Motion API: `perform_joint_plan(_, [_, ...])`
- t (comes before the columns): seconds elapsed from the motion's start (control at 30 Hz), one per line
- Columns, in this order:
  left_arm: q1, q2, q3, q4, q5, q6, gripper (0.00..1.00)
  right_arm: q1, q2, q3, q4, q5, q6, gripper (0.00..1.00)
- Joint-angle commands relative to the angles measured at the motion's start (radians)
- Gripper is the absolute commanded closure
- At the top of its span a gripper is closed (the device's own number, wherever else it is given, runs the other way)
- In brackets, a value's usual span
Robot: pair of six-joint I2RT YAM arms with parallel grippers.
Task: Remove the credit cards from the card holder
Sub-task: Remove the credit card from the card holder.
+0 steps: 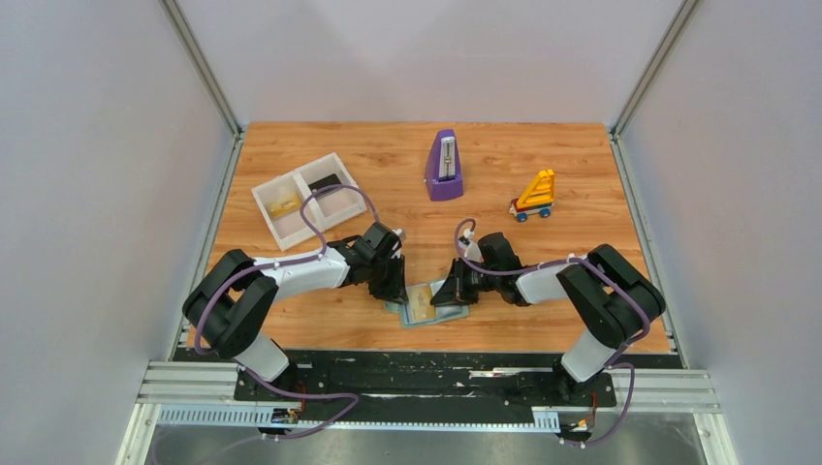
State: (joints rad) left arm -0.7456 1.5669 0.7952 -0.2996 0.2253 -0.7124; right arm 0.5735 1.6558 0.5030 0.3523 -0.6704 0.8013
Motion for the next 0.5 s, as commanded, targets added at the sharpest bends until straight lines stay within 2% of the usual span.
perform_joint_plan(0.0, [-0.002,0.021,0.017,-0.042,-0.057,0.018,0.73,-0.028,-0.027,-0.021,0.028,-0.032,-0.022,1.0])
perform_joint_plan(0.27, [-0.002,0.03,0.019,-0.043,-0.056,0.022,0.73,-0.067,-0.101,-0.071,-0.004,-0.046,-0.037,1.0])
perform_joint_plan(0.47, [-0.002,0.023,0.042,-0.056,-0.038,0.024,0.72,-0.075,-0.21,-0.091,-0.091,0.017,-0.043,1.0])
